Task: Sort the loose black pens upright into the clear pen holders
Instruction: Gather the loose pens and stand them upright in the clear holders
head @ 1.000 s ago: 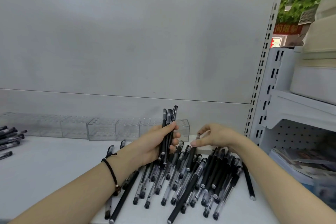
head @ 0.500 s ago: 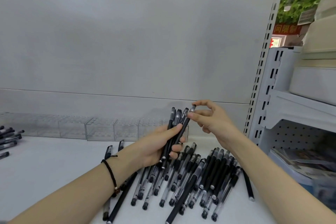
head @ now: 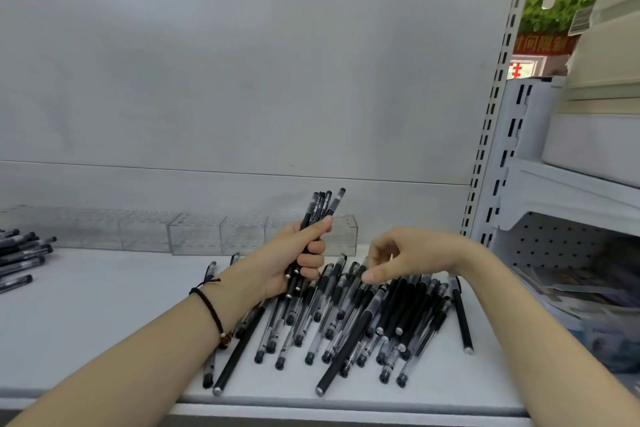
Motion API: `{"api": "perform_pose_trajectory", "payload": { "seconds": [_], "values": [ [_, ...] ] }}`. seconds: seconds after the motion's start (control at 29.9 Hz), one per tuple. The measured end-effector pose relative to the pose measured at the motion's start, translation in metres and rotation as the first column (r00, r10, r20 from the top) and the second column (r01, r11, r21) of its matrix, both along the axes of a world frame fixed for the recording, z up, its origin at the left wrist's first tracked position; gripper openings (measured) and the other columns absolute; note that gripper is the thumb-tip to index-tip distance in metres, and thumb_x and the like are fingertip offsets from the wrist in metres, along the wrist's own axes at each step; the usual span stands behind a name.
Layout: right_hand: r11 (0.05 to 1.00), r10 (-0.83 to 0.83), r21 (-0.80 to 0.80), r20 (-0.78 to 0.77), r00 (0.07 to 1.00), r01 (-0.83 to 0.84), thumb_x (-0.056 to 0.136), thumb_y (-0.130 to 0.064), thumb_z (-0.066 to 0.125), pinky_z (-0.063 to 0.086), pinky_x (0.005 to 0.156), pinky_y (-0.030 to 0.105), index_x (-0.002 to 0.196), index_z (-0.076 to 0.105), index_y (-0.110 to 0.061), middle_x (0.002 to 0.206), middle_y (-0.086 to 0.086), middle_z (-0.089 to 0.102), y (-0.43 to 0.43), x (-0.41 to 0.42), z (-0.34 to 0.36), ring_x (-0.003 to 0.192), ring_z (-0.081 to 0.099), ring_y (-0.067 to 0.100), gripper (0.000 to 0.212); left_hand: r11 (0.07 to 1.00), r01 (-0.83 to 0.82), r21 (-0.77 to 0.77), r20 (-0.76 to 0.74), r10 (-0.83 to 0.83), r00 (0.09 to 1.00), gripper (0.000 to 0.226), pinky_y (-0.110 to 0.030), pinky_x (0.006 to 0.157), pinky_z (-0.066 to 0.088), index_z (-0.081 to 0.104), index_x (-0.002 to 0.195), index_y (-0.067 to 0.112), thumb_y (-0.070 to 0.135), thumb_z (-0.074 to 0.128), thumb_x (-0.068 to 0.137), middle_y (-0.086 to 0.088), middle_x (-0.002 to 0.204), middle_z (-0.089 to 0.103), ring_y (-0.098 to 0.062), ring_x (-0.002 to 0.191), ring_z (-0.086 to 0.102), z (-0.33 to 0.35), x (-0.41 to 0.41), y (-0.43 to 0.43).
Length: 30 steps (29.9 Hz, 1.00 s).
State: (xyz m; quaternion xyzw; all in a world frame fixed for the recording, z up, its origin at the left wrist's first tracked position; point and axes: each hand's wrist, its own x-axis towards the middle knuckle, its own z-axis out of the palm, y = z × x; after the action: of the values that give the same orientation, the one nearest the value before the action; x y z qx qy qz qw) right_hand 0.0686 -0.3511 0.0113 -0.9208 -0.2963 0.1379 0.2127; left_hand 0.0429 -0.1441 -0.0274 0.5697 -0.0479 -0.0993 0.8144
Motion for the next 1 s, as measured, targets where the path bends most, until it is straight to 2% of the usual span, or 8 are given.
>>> {"api": "perform_pose_trajectory", "payload": {
  "seconds": [0.13, 0.2, 0.27, 0.33, 0.5, 0.64, 0.9, 1.0],
  "values": [
    [0.994, 0.055, -0.096, -0.037, 0.998, -0.058, 0.076, -0.045, 0.077, 0.038, 0.066, 0.019, 0.086, 0.063, -0.021, 0.081, -0.009, 0.058, 0.000, -0.002, -0.003, 0.070, 0.048, 0.005, 0.030, 1.000, -0.005, 0.008, -0.004, 0.005, 1.000, 0.017, -0.013, 0.030, 0.024, 0.050, 0.090, 0.015, 0.029, 0.059, 0.091, 0.006, 0.051, 0.037, -0.003, 0.032, 0.027, -0.002, 0.001, 0.002],
    [0.994, 0.049, -0.094, -0.024, 0.999, -0.051, 0.075, -0.046, 0.077, 0.039, 0.069, 0.021, 0.086, 0.063, -0.022, 0.082, -0.008, 0.057, 0.000, 0.000, -0.004, 0.074, 0.049, 0.007, 0.031, 1.000, -0.004, 0.010, -0.005, 0.004, 1.000, 0.017, -0.014, 0.030, 0.024, 0.049, 0.090, 0.015, 0.029, 0.059, 0.092, 0.006, 0.051, 0.038, -0.003, 0.032, 0.028, -0.002, 0.001, 0.003],
    [0.997, 0.002, -0.072, 0.016, 1.000, -0.001, 0.074, -0.049, 0.077, 0.040, 0.071, 0.022, 0.087, 0.064, -0.022, 0.085, -0.007, 0.059, -0.001, 0.003, -0.006, 0.076, 0.052, 0.008, 0.033, 1.000, -0.011, 0.013, -0.009, 0.011, 1.000, 0.017, -0.014, 0.030, 0.025, 0.049, 0.090, 0.015, 0.029, 0.059, 0.092, 0.006, 0.051, 0.038, -0.003, 0.033, 0.028, -0.002, 0.001, 0.003],
    [0.996, -0.063, -0.051, 0.080, 0.995, 0.068, 0.073, -0.051, 0.077, 0.041, 0.065, 0.020, 0.091, 0.066, -0.023, 0.087, -0.008, 0.061, -0.002, 0.008, -0.008, 0.073, 0.053, 0.005, 0.035, 1.000, -0.019, 0.017, -0.013, 0.019, 1.000, 0.017, -0.014, 0.030, 0.025, 0.049, 0.091, 0.015, 0.029, 0.059, 0.092, 0.006, 0.052, 0.038, -0.003, 0.033, 0.028, -0.002, 0.002, 0.003],
    [0.977, -0.183, -0.075, 0.185, 0.966, 0.200, 0.070, -0.055, 0.077, 0.043, 0.064, 0.022, 0.080, 0.065, -0.021, 0.073, -0.010, 0.060, -0.005, 0.019, -0.015, 0.069, 0.053, 0.006, 0.038, 1.000, -0.025, 0.015, -0.019, 0.025, 1.000, 0.017, -0.014, 0.030, 0.025, 0.049, 0.092, 0.015, 0.028, 0.059, 0.093, 0.005, 0.052, 0.038, -0.003, 0.033, 0.028, -0.002, 0.002, 0.003],
    [0.961, -0.248, -0.084, 0.173, 0.953, 0.265, 0.071, -0.056, 0.076, 0.041, 0.059, 0.019, 0.079, 0.066, -0.017, 0.071, -0.008, 0.060, -0.006, 0.017, -0.013, 0.066, 0.052, 0.005, 0.042, 1.000, -0.022, 0.019, -0.014, 0.022, 1.000, 0.017, -0.014, 0.030, 0.025, 0.050, 0.092, 0.014, 0.028, 0.059, 0.093, 0.005, 0.052, 0.039, -0.003, 0.033, 0.029, -0.001, 0.002, 0.002],
    [0.963, -0.271, 0.036, 0.098, 0.958, 0.268, 0.072, -0.046, 0.080, 0.036, 0.052, 0.018, 0.064, 0.065, -0.021, 0.063, -0.007, 0.057, -0.002, 0.017, -0.013, 0.058, 0.048, 0.007, 0.030, 0.999, -0.009, 0.030, -0.028, 0.010, 1.000, 0.018, -0.014, 0.033, 0.026, 0.058, 0.089, 0.010, 0.027, 0.061, 0.090, 0.005, 0.054, 0.042, -0.003, 0.035, 0.031, -0.001, 0.001, 0.002],
    [0.957, -0.291, 0.031, 0.081, 0.953, 0.289, 0.070, -0.057, 0.076, 0.040, 0.058, 0.021, 0.072, 0.067, -0.016, 0.065, -0.006, 0.057, -0.004, 0.016, -0.011, 0.063, 0.050, 0.010, 0.042, 1.000, -0.008, 0.024, -0.031, 0.008, 0.999, 0.017, -0.014, 0.033, 0.026, 0.057, 0.088, 0.010, 0.026, 0.061, 0.090, 0.004, 0.054, 0.042, -0.004, 0.035, 0.032, -0.001, 0.000, 0.002]
  ]
}}
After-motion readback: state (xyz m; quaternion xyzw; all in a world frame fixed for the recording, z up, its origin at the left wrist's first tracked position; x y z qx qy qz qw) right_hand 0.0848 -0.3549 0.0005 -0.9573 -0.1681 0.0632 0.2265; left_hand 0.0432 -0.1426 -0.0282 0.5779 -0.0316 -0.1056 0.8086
